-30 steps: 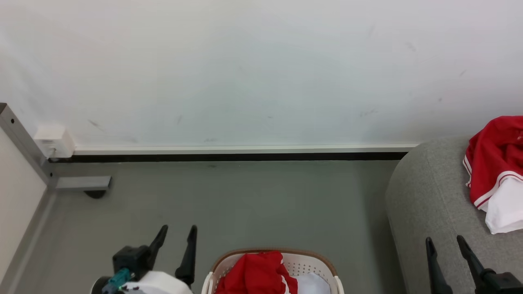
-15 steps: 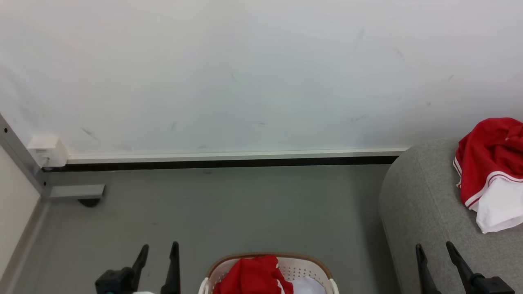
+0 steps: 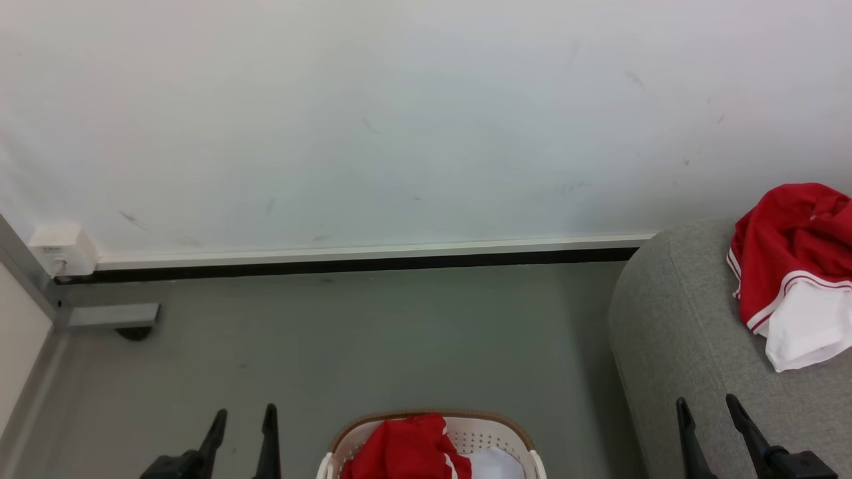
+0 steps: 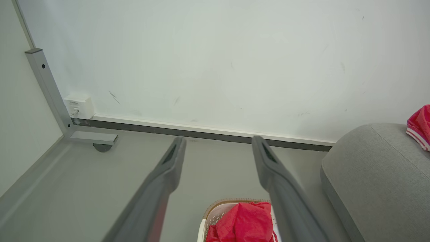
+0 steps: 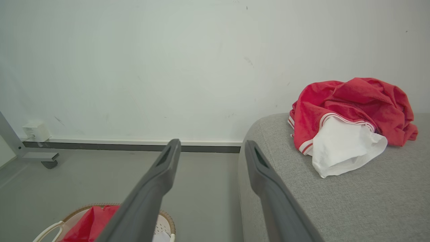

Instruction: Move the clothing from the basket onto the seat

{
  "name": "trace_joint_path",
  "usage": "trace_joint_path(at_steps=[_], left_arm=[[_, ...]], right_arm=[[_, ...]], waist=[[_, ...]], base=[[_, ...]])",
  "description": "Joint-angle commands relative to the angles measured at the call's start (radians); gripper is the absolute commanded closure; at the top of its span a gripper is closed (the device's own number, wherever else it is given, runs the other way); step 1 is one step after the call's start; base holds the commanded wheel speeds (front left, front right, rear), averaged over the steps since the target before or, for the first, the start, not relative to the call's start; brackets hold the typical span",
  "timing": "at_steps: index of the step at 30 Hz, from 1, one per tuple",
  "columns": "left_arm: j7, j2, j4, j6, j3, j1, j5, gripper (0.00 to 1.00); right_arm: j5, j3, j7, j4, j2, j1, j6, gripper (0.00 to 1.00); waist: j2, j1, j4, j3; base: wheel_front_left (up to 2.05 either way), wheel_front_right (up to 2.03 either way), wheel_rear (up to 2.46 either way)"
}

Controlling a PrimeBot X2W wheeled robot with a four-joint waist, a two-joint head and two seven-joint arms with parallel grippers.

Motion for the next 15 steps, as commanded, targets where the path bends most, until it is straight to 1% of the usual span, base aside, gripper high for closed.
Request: trace_joint_path(at_steps=[1, 15], left_arm=[[-0.001, -0.004, -0.002, -0.01, 0.012, 0.01, 0.018, 0.0], [-0.001, -0.03, 0.006, -0.046, 0.049, 0.003, 0.054, 0.0]], right_arm=[[0.0, -0.002, 0.0, -0.003, 0.002, 0.007, -0.003, 0.0], [0.007, -0.001, 0.0, -0.002, 0.003, 0.012, -0.003, 0.0]], waist=[[-0.0001, 0.0, 0.0, 0.0], [-0.0001, 0.0, 0.001, 0.0]], base=[[0.0, 0.0, 0.0], [0.0, 0.0, 0.0]])
